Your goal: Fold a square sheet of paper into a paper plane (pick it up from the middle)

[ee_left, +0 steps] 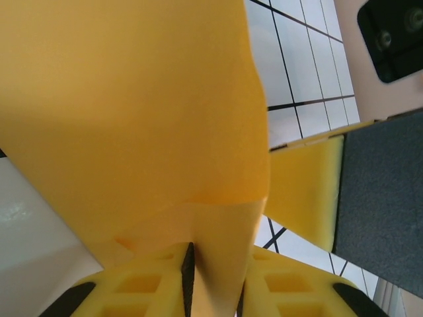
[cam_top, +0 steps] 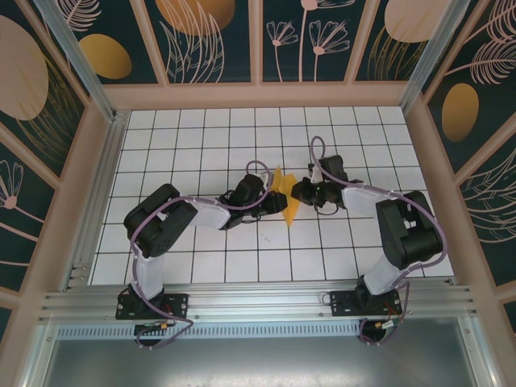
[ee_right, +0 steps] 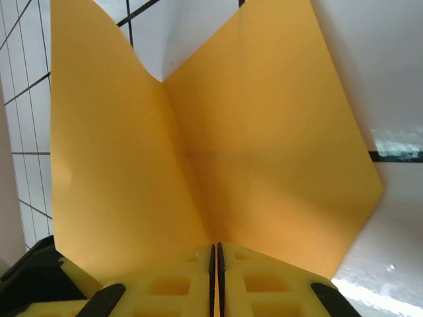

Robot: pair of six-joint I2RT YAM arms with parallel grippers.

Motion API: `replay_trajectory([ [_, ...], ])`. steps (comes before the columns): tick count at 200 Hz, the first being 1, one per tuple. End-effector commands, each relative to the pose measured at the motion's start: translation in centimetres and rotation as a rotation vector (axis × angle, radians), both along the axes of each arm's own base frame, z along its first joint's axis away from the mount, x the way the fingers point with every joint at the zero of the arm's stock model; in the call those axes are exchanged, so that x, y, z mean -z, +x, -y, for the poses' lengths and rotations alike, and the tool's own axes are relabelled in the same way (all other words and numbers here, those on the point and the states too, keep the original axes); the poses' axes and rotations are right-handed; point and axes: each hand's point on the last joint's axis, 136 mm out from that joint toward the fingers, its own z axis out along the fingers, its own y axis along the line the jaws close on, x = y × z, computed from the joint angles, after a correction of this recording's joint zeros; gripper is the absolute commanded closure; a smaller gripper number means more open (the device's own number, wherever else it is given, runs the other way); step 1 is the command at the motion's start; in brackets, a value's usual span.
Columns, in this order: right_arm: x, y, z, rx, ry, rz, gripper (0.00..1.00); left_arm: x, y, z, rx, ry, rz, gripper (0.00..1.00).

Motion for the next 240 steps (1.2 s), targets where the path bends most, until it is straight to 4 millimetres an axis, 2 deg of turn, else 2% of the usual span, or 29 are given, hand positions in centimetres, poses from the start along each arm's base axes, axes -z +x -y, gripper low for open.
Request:
replay_trajectory([
  [1, -0.7, 0.7, -0.7, -0.015, 0.004, 0.027, 0.86, -2.0, 0.5, 0.3, 0.017, -0.021, 0.041, 0.72],
  [38, -0.4, 0.6, -0.4, -0.009, -0.022, 0.024, 0.86, -2.2, 0.8, 0.2, 0.01, -0.017, 0.048, 0.76],
  [51, 0.0, 0.6, -0.3, -0.01, -0.032, 0.016, 0.86, -2.2, 0.8, 0.4, 0.018, -0.015, 0.049, 0.84],
  [69, 0.7, 0.7, 0.0, 0.0, -0.054, 0.0, 0.87, -2.1, 0.8, 0.5, 0.028, -0.015, 0.05, 0.86],
  [82, 1.1, 0.6, 0.1, 0.0, -0.06, -0.006, 0.88, -1.3, 0.7, 0.2, 0.025, 0.01, 0.036, 0.86],
  [88, 1.3, 0.6, 0.2, 0.008, -0.07, -0.009, 0.88, -2.2, 1.3, 0.6, 0.022, -0.004, 0.051, 0.87],
  [123, 2.7, 0.5, 1.1, 0.024, -0.115, -0.037, 0.89, -1.5, 1.4, 0.9, 0.036, -0.015, 0.032, 0.87],
  [163, 3.5, 0.5, 1.5, 0.028, -0.148, -0.042, 0.9, -1.3, 1.5, 1.8, 0.076, -0.018, 0.025, 0.77],
  [190, 3.3, 0.7, 1.7, 0.029, -0.159, -0.038, 0.9, -1.5, 1.6, 1.7, 0.077, 0.006, 0.033, 0.64],
  [222, 3.3, 0.7, 1.6, 0.021, -0.155, -0.037, 0.9, -2.6, 2.2, 1.6, 0.079, 0.052, 0.076, 0.6],
  [240, 3.1, 0.7, 1.5, 0.02, -0.153, -0.031, 0.9, -2.5, 2.5, 1.6, 0.082, 0.079, 0.083, 0.63],
])
